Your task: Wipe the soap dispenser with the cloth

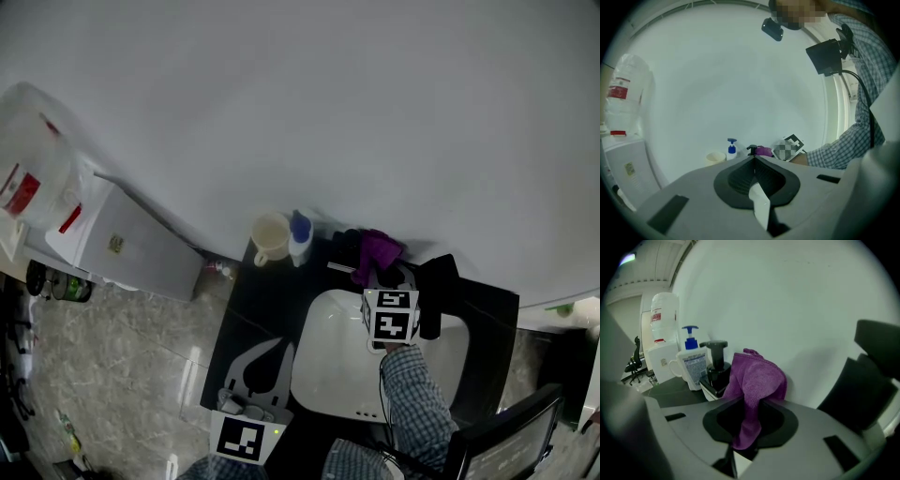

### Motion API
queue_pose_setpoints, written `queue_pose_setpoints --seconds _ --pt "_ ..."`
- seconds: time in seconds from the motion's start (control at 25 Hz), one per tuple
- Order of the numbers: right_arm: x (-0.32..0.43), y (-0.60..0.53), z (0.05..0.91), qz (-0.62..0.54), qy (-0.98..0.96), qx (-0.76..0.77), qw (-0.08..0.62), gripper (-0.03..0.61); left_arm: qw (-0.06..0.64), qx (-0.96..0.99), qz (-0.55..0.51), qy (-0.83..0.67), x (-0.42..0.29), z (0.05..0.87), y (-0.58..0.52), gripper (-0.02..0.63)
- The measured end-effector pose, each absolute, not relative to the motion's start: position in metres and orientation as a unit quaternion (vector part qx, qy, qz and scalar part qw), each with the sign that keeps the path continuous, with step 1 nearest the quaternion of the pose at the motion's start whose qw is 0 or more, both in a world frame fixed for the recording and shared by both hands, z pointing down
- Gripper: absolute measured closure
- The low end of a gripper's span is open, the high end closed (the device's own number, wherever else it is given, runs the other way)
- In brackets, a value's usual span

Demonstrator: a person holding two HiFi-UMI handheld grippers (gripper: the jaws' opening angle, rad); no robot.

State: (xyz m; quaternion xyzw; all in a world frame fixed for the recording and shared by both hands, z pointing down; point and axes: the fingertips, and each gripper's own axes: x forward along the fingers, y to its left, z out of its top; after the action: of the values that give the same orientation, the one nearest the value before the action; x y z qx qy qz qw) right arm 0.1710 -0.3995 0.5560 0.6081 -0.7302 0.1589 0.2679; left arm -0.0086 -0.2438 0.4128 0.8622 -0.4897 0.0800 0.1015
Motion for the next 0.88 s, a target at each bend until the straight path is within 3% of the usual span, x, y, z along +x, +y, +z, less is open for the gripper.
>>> queue_pose_setpoints --seconds 0.2,0.44,0.88 --pt "0.17 -0.388 0.572 0.173 -0.723 0.604 0.287 0.503 0.105 0.859 0.082 -0.494 -0.012 0.414 -0.242 0.612" --pt "0.169 -0.38 0.535 0.161 -0.727 0.612 0.267 0.503 0.099 0.862 0.074 -0.491 -0.013 0.406 -0.244 0.612" --pt "0.133 -0.397 0.427 0.105 -0.765 0.613 0.166 0.503 0.093 0.863 0.059 -0.493 -0.021 0.396 -0.241 0.612"
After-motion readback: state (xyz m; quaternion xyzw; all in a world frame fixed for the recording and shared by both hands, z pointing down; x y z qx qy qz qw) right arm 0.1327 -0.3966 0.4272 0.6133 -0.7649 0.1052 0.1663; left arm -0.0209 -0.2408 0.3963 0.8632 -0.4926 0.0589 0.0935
